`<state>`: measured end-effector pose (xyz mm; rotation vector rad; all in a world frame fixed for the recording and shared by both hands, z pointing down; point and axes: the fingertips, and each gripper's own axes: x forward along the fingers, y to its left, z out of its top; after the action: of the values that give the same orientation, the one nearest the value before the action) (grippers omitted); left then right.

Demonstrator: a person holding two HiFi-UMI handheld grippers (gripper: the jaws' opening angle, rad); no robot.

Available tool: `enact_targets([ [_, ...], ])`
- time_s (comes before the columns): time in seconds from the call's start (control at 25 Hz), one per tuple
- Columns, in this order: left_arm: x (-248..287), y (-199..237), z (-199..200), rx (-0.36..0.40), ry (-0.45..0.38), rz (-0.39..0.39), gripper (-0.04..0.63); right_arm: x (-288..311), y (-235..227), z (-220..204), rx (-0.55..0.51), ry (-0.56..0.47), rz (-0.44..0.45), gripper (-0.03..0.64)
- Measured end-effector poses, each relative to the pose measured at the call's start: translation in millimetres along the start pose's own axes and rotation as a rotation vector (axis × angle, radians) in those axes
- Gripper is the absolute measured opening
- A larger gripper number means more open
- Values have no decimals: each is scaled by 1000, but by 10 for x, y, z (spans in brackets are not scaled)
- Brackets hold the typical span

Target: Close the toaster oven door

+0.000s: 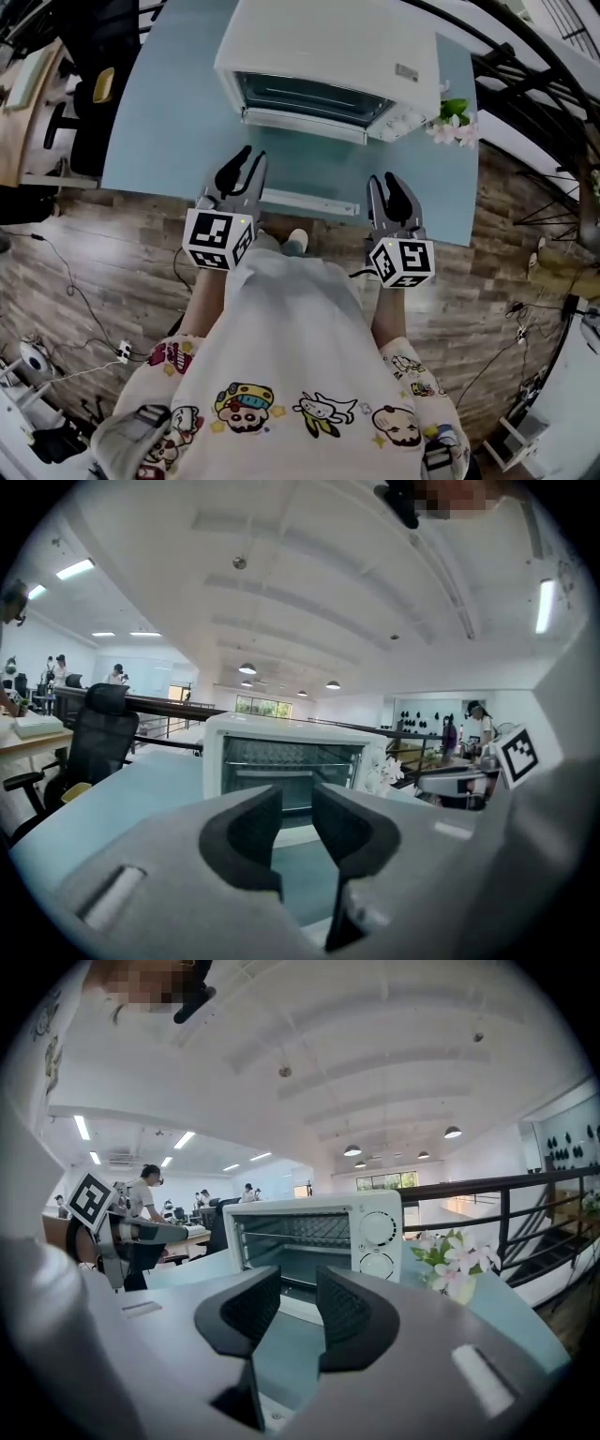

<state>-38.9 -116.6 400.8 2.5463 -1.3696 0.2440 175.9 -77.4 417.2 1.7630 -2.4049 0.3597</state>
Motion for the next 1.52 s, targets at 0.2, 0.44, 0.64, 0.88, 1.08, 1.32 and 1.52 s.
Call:
enact_targets([
  [0.2,-183,187,-76,-22,1,54,92,82,87,-10,-12,9,29,115],
  [0.44,-268,311,-89,-34,9,61,92,98,167,-1,-12,26,19,114],
  [0.64,-311,372,-160,-46,19,61,92,104,303,-35,-13,34,32,114],
  [0.88,-371,415,-278,-52,49,62,92,127,438,-110,-2,52,47,114],
  [1.08,-428,475,-474,-66,91,78,92,186,513,-186,10,70,75,113],
  [1.32,-463,492,-816,-85,166,87,92,264,587,-272,15,92,109,112],
  [1.52,-499,504,-1110,-106,227,100,92,285,619,-322,4,106,135,110],
])
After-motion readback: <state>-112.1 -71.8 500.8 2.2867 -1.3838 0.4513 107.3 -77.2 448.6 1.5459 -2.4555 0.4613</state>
